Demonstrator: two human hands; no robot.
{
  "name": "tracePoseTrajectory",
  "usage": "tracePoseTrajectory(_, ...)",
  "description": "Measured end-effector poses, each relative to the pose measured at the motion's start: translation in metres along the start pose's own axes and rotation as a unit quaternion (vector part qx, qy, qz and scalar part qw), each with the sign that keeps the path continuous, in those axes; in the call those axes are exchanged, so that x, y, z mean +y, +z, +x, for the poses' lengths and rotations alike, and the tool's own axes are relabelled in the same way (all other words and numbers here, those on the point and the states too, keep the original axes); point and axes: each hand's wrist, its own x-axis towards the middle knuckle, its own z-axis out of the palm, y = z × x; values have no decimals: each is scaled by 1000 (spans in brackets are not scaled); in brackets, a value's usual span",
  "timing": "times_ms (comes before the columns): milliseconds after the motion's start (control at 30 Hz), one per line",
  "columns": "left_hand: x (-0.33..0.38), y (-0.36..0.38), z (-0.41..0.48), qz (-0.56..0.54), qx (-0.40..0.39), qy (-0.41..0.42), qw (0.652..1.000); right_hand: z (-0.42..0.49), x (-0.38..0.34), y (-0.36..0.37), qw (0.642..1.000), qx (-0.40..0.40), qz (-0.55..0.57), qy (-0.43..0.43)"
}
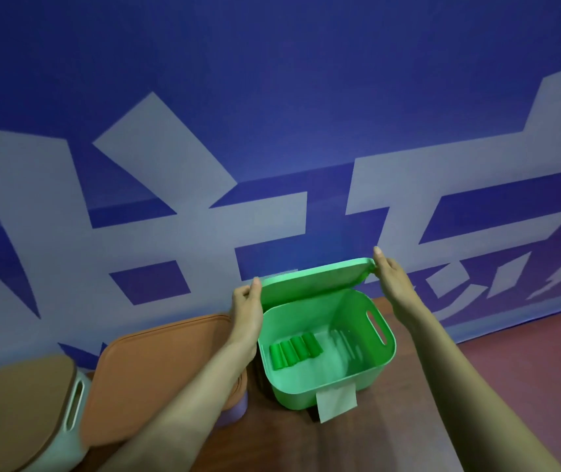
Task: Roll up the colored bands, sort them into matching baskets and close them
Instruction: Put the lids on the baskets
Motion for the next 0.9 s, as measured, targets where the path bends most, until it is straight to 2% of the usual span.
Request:
tracePoseTrajectory(167, -6, -7, -39, -61, 43, 46, 996, -31, 10, -17, 996, 23, 82, -4)
tracePoseTrajectory(300, -20, -12, -60, -78, 44, 60, 994, -52, 29, -23, 990, 35, 133, 10)
tracePoseTrajectory(400, -36, -14, -71, -94, 17, 38, 995, -67, 49, -23, 987, 35, 158, 24)
tracePoseTrajectory(600, -84, -13, -81, -30, -31, 31, 999, -96, 83, -25, 980, -17, 193, 39)
tracePoseTrajectory(767, -118, -8, -77, 40, -9, 56, 998, -99, 98, -21, 973, -21, 223, 49)
tracePoseTrajectory(900, -109, -6, -87, 71, 2, 77, 995, -97, 110, -21, 968, -24, 243, 56)
